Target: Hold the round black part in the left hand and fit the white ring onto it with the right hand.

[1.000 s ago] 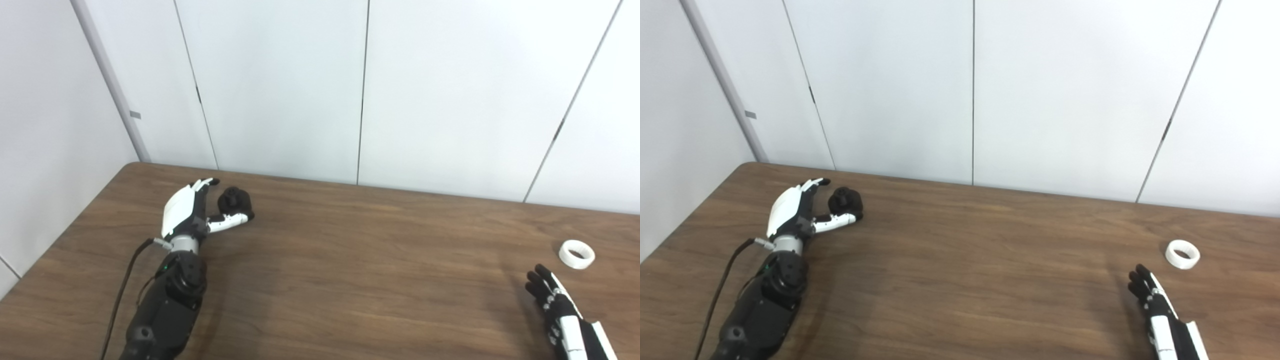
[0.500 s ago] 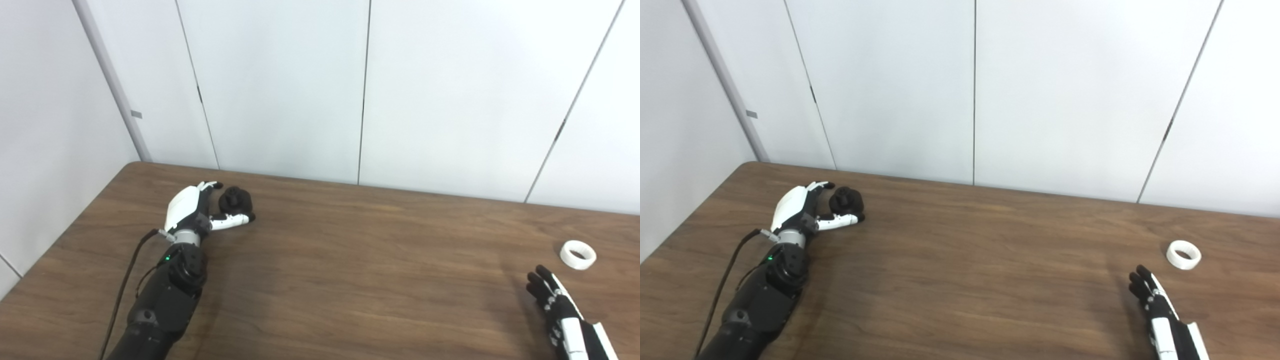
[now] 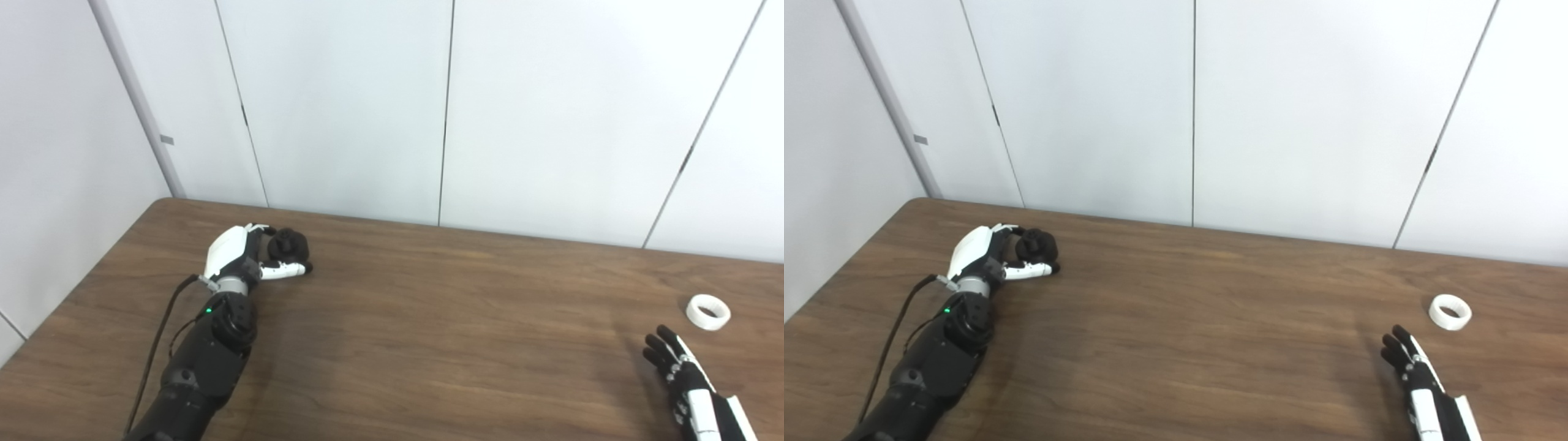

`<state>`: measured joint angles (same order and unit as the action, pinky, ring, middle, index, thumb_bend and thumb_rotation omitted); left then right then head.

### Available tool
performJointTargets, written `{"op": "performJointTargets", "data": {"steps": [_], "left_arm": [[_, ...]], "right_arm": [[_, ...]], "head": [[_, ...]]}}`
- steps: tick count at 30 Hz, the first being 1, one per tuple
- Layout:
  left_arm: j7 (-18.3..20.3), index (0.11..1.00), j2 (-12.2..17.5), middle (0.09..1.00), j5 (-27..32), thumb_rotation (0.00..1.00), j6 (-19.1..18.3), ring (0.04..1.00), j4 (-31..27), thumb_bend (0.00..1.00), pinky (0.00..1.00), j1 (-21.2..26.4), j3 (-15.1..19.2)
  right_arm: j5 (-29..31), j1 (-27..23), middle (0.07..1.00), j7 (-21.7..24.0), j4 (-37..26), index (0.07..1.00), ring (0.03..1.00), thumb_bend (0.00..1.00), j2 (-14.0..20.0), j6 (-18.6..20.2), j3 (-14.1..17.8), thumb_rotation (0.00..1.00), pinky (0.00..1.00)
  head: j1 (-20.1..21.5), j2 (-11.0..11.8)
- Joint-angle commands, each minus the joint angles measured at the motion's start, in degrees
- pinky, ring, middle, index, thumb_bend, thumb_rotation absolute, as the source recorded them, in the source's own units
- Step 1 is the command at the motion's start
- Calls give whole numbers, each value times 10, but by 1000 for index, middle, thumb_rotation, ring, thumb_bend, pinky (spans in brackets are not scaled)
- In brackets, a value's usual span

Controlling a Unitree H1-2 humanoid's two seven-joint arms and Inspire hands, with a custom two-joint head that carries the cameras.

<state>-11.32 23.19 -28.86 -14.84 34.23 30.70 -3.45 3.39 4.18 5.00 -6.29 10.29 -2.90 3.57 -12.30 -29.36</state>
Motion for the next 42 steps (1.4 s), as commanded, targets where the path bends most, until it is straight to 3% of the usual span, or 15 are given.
{"op": "performJointTargets", "data": {"steps": [1,20,26,27,29,32,42], "left_arm": [[-7,808,19,947,0,372,7,1000,-1,944,1000,33,0],[-18,756,18,914,0,363,9,973,17,918,1000,39,-3],[-32,619,17,862,1,194,13,940,20,821,1000,38,-1],[-36,555,16,842,3,130,18,930,20,676,1000,37,1],[-45,493,14,788,8,60,28,899,21,543,1000,35,5],[-63,483,14,760,8,46,45,880,28,526,1000,32,6],[-78,481,24,744,-8,44,45,868,17,523,1000,21,-10]], "right_arm": [[0,13,913,0,2,930,914,611,-3,-2,-1,1000,1000],[3,13,910,2,3,931,911,622,-4,-5,-1,1000,1000],[-5,14,901,0,1,927,900,615,-2,-4,-2,1000,1000],[-3,14,906,1,2,931,903,609,-1,-7,-2,1000,1000],[-1,15,908,2,2,931,902,604,-1,-8,-1,1000,994],[-5,14,906,1,-2,931,903,598,0,-2,-2,1000,991],[-1,12,906,3,3,935,906,594,6,-5,3,1000,994]], "head": [[-1,-1],[0,-1],[-2,-2],[-2,-3],[-3,-3],[-3,-3],[-8,-4]]}}
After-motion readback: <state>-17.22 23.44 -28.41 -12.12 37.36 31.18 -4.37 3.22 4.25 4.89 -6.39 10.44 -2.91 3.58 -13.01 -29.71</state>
